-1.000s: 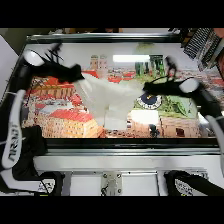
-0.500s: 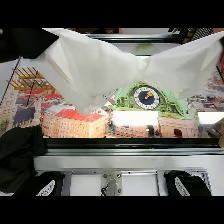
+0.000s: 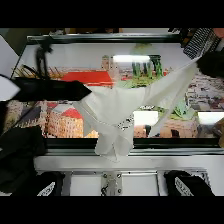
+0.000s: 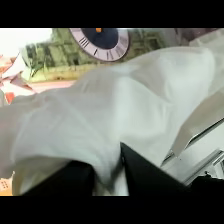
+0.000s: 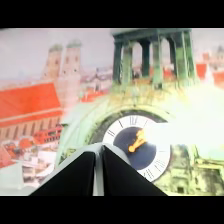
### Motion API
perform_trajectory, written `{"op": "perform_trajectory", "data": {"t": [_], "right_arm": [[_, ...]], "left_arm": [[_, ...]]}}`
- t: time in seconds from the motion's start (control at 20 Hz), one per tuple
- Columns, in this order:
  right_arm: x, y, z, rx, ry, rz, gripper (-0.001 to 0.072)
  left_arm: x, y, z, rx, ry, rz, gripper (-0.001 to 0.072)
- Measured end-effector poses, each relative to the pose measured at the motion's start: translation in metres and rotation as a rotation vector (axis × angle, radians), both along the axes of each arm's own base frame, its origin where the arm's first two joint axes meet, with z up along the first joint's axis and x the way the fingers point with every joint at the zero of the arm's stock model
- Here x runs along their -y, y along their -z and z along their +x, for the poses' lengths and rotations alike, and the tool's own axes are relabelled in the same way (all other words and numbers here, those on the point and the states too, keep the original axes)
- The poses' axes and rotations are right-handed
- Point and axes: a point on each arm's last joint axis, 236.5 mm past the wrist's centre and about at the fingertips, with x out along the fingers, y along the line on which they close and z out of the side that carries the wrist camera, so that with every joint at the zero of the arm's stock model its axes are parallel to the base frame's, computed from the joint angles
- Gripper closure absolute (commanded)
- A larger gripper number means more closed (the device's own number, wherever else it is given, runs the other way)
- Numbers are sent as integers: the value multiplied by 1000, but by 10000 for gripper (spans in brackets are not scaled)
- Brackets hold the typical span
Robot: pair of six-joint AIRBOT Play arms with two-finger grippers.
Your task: Fold the clothes and pants, and hang the long-sleeved shirts on hangers.
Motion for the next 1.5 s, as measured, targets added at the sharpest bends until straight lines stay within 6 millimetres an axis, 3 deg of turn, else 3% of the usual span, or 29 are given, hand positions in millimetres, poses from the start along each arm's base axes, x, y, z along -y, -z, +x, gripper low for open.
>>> {"op": "perform_trajectory", "data": {"t": [0.05, 0.15, 0.3, 0.45, 0.6, 0.75, 0.95, 1.15, 1.35, 1.4, 1.5], "right_arm": [[2, 23, 14, -54, 4, 0, 18], [4, 55, 39, -112, 15, 11, 21], [5, 66, 54, -114, 23, 20, 32], [-3, 58, 45, -101, -13, -4, 38], [-26, 62, 21, -129, -85, -21, 38], [-58, 82, -5, -182, -174, -33, 38], [-95, 122, -36, -276, -282, -49, 38], [-117, 150, -57, -344, -344, -58, 38], [-123, 159, -64, -371, -354, -54, 38], [-123, 160, -65, -374, -355, -54, 38], [-124, 161, -67, -380, -357, -53, 38]], "left_arm": [[2, 22, 9, -41, -15, 8, 4], [-4, 53, 33, -95, -65, 19, 5], [-36, 71, 66, -137, -149, 27, 4], [-79, 99, 72, -222, -226, 46, 5], [-97, 146, 52, -356, -261, 51, 5], [-75, 188, 21, -480, -203, -2, 5], [-38, 228, -11, -599, -113, -42, 5], [-12, 249, -22, -651, -44, -36, 4], [1, 263, -27, -679, -16, -22, 11], [3, 266, -27, -684, -16, -19, 152], [7, 269, -26, -687, -28, -20, 589]]}}
